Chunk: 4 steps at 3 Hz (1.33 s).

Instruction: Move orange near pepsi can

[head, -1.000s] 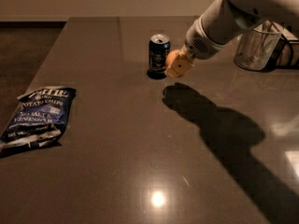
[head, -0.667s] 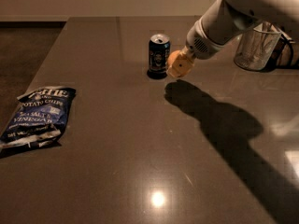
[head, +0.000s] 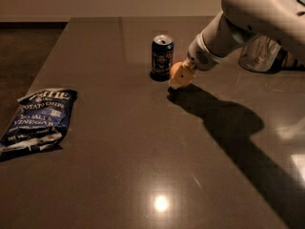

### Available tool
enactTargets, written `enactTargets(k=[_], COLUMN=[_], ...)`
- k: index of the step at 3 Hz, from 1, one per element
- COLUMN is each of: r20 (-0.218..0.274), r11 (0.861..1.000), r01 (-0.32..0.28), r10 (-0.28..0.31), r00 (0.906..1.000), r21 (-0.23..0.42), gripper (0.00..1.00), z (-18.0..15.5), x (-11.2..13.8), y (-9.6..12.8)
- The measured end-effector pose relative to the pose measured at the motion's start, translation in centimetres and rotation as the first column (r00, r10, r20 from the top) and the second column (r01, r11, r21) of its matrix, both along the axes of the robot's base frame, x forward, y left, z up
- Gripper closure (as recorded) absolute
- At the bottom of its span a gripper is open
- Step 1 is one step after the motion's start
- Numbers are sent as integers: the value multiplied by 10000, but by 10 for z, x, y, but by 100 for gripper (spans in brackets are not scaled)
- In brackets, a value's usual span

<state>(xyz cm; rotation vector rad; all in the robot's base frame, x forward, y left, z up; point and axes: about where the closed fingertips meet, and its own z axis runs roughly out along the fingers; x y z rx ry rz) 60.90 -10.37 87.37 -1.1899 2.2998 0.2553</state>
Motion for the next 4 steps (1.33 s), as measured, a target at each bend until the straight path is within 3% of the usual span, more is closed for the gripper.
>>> enactTargets(k=[1, 4], r20=[-30, 148], r11=[9999, 9999], r01=[-14, -95], r10=[14, 94], r00=[10000, 9998], r21=[104, 123], gripper=[82, 13], z=[-10, -20], x=[-1, -6], y=[4, 11])
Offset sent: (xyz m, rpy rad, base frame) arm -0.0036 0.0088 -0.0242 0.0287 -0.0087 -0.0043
